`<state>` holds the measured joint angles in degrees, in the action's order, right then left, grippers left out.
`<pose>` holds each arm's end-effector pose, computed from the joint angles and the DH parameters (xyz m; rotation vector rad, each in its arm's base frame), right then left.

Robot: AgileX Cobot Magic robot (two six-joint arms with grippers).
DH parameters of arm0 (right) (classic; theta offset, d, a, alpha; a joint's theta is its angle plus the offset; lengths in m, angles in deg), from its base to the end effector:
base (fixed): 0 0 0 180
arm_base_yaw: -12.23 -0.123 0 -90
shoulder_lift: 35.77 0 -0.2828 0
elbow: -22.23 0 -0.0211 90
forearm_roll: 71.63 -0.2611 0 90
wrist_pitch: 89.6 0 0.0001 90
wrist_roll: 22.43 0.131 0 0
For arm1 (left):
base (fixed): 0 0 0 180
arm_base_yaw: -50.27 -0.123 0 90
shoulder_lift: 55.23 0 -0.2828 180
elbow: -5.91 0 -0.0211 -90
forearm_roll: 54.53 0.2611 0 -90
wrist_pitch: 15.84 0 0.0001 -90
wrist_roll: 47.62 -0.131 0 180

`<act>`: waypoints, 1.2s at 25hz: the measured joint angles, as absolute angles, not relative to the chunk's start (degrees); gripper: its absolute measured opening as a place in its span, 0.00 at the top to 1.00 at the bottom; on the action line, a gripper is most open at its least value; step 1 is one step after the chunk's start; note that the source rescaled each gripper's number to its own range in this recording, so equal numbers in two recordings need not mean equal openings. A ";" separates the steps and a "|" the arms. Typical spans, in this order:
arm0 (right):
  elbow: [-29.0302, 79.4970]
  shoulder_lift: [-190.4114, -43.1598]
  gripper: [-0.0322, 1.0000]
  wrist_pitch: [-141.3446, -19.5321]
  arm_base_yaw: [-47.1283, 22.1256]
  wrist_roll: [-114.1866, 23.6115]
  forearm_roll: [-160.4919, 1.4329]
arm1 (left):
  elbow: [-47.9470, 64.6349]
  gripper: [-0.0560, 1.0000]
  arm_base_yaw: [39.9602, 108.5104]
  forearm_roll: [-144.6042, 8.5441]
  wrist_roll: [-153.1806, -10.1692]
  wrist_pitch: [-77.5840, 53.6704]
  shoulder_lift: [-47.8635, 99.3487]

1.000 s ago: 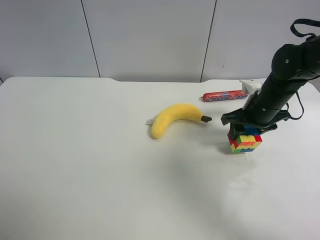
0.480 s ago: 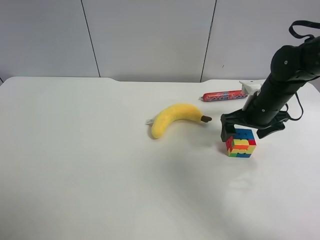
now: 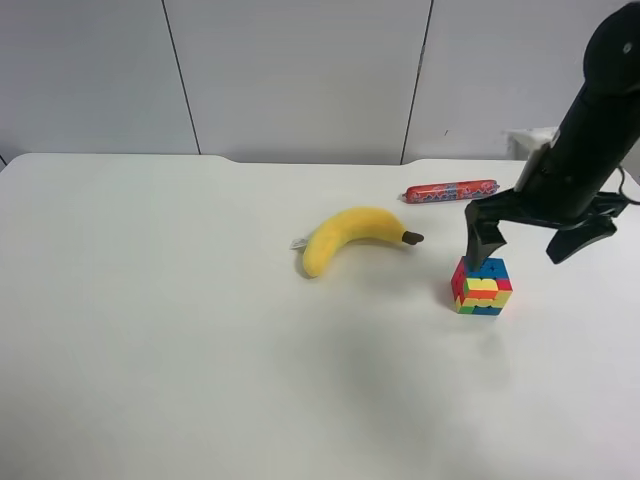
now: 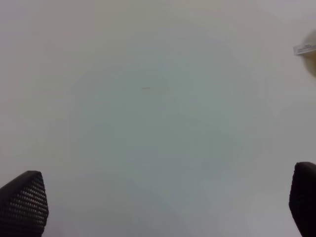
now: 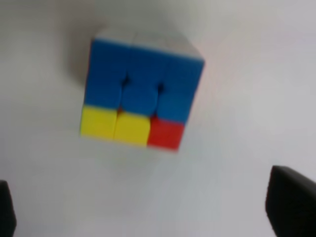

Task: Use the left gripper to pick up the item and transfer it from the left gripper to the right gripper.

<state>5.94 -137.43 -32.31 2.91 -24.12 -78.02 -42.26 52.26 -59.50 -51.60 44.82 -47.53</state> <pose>0.3027 0.0621 0.1663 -0.2076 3.0542 0.1557 0.0406 -0.0113 0.2666 0.1101 2.0288 -0.0817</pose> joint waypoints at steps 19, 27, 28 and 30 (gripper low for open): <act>-2.55 -100.60 0.00 -20.39 3.02 -24.18 -78.02 | -42.26 0.02 52.26 -59.50 -51.60 44.82 -47.53; -11.94 -79.49 0.00 -20.20 3.02 -24.13 -78.02 | -42.26 0.02 52.26 -59.50 -51.60 44.82 -47.53; -12.99 -77.25 0.00 -20.30 3.02 -24.13 -78.02 | -42.26 0.02 52.26 -59.50 -51.60 44.82 -47.53; -15.84 -71.75 0.00 -21.30 3.02 -24.41 -78.02 | -42.26 0.02 52.26 -59.50 -51.60 44.82 -47.53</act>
<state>-15.84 -71.75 -21.30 3.02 -24.41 -78.02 -42.26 52.26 -59.50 -51.60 44.82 -47.53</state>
